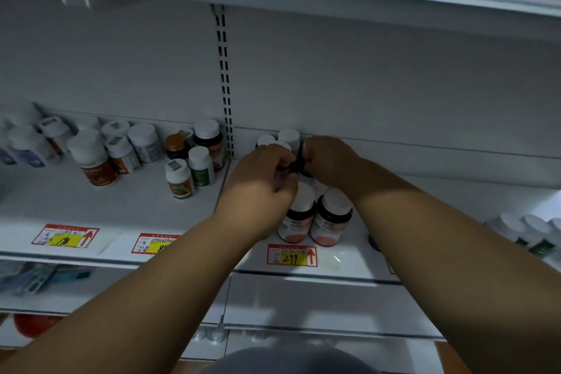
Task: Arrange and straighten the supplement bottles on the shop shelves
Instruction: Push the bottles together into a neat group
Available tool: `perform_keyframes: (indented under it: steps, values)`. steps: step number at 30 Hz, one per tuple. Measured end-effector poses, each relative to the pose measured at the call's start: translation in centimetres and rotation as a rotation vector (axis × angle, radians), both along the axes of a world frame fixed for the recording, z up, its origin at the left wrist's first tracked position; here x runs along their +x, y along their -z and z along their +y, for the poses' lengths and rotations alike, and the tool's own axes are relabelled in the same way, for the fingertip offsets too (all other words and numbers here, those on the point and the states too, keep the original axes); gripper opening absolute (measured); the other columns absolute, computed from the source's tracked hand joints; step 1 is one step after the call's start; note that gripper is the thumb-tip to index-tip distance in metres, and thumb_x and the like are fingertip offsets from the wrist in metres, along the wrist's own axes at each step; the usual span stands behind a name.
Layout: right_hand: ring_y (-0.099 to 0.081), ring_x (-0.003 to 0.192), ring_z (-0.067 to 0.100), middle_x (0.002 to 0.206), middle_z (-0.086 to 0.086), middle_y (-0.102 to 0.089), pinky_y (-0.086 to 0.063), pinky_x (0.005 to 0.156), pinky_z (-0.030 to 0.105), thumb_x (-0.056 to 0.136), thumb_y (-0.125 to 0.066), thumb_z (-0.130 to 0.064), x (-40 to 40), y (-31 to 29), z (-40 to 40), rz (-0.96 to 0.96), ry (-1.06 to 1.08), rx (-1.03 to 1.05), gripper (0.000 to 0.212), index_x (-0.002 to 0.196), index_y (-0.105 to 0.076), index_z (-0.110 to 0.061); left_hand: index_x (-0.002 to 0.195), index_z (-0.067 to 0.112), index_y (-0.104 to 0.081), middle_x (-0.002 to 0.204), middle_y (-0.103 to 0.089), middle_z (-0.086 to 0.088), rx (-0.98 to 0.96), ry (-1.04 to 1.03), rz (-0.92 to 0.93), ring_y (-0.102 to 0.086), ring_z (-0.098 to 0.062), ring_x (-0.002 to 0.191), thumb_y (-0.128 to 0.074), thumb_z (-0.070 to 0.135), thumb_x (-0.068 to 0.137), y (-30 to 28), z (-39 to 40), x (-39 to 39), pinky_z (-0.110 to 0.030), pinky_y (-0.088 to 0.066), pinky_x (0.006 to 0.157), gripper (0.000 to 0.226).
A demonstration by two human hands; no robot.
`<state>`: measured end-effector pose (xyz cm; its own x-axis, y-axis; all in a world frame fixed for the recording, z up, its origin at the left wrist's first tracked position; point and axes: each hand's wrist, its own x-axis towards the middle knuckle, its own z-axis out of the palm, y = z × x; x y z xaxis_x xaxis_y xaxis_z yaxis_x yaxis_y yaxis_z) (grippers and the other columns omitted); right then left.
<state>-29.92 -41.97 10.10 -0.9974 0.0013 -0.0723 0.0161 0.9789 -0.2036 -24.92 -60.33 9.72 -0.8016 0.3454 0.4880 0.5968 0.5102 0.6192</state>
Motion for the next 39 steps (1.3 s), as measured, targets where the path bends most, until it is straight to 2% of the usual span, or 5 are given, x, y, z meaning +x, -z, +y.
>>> perform_keyframes:
  steps: [7, 15, 27, 30, 39]
  values:
    - [-0.053, 0.079, 0.023, 0.069, 0.000, -0.046, -0.036, 0.065, 0.028, 0.082, -0.063, -0.008, -0.8, 0.6, 0.9, -0.015, 0.020, -0.038, 0.030, 0.066, -0.040, -0.017, 0.106, 0.020, -0.059, 0.099, -0.056, 0.006, -0.012, 0.003, -0.042, -0.050, -0.011, 0.090, -0.062, 0.021, 0.085, 0.0, 0.5, -1.8, -0.025, -0.040, 0.074, 0.021]
    - [-0.052, 0.098, 0.009, 0.115, -0.003, -0.054, -0.034, 0.074, 0.008, 0.087, -0.067, -0.029, 4.9, -2.5, 2.1, 0.526, 0.233, -0.582, 0.038, 0.122, -0.055, -0.023, 0.121, 0.024, -0.056, 0.109, -0.052, 0.011, 0.080, 0.024, -0.167, -0.051, -0.005, 0.096, -0.065, 0.033, 0.084, -1.5, 0.8, -1.4, -0.013, -0.037, 0.075, 0.039]
    - [-0.062, 0.067, 0.013, 0.071, 0.000, -0.065, -0.052, 0.064, 0.032, 0.077, -0.070, -0.031, 14.9, -4.6, -2.4, 0.495, 0.398, -1.617, 0.020, 0.083, -0.063, -0.014, 0.127, 0.021, -0.057, 0.120, -0.060, 0.005, 0.133, 0.299, -0.248, -0.055, -0.003, 0.104, -0.030, 0.073, 0.078, -2.8, -0.2, 4.9, -0.015, -0.042, 0.081, 0.076]
    - [-0.059, 0.061, 0.013, 0.067, -0.001, -0.061, -0.051, 0.061, 0.030, 0.076, -0.073, -0.033, 16.5, -4.9, -2.3, 0.461, 0.393, -1.626, 0.030, 0.087, -0.055, -0.012, 0.128, 0.019, -0.056, 0.123, -0.057, 0.003, 0.198, 0.357, -0.307, -0.055, 0.001, 0.102, -0.034, 0.072, 0.078, -2.6, 0.5, 6.5, -0.004, -0.045, 0.067, 0.076]
    - [-0.066, 0.069, 0.016, 0.074, -0.001, -0.068, -0.054, 0.064, 0.036, 0.069, -0.078, -0.044, 19.9, -5.8, 4.1, 0.478, 0.399, -1.386, 0.034, 0.084, -0.061, -0.019, 0.123, 0.028, -0.057, 0.113, -0.058, 0.012, 0.152, 0.377, -0.269, -0.058, -0.007, 0.104, -0.029, 0.071, 0.087, -2.4, 7.1, 9.6, -0.044, -0.054, 0.081, 0.063]
